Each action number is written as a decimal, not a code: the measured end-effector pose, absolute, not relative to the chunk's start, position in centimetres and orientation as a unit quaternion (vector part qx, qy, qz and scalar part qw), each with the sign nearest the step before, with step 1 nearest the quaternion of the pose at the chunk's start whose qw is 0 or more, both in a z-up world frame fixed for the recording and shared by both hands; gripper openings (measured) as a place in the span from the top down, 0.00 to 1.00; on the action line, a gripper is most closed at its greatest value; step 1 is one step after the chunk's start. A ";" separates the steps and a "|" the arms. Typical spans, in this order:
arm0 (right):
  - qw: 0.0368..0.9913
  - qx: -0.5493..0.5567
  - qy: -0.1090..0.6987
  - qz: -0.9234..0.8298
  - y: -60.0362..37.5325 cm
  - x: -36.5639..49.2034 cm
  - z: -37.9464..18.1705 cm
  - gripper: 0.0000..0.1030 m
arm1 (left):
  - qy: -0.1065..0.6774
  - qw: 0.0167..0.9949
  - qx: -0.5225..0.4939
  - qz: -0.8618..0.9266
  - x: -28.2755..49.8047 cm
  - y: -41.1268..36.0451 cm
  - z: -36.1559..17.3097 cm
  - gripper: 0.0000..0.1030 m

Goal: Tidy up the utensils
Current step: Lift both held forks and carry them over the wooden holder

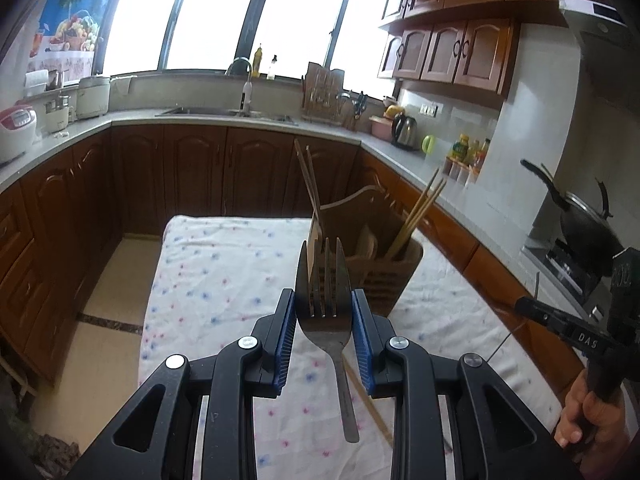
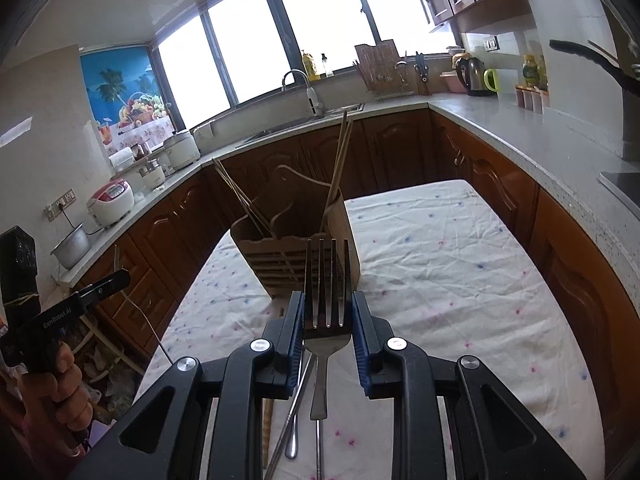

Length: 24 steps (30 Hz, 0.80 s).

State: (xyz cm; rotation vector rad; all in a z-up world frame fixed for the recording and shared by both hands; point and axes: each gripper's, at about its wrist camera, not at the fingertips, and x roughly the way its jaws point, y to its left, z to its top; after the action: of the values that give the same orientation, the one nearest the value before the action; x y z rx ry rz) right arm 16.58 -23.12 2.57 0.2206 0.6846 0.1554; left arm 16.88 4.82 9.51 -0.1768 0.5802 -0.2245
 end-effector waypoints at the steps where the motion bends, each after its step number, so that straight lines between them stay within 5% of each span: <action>1: 0.934 0.107 0.332 0.077 -23.1 16.7 2.7 0.78 | 0.282 0.949 -0.087 -0.111 16.9 4.8 9.6 0.75; 24: 0.955 0.117 0.261 0.084 -22.7 22.1 7.0 0.78 | 0.218 0.964 -0.091 -0.121 22.0 4.3 10.4 0.75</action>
State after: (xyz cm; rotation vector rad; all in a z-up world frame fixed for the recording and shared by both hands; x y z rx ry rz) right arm 22.05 -22.67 6.99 0.2367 0.5300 0.1708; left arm 21.98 4.25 10.36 -0.1842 0.4415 -0.2452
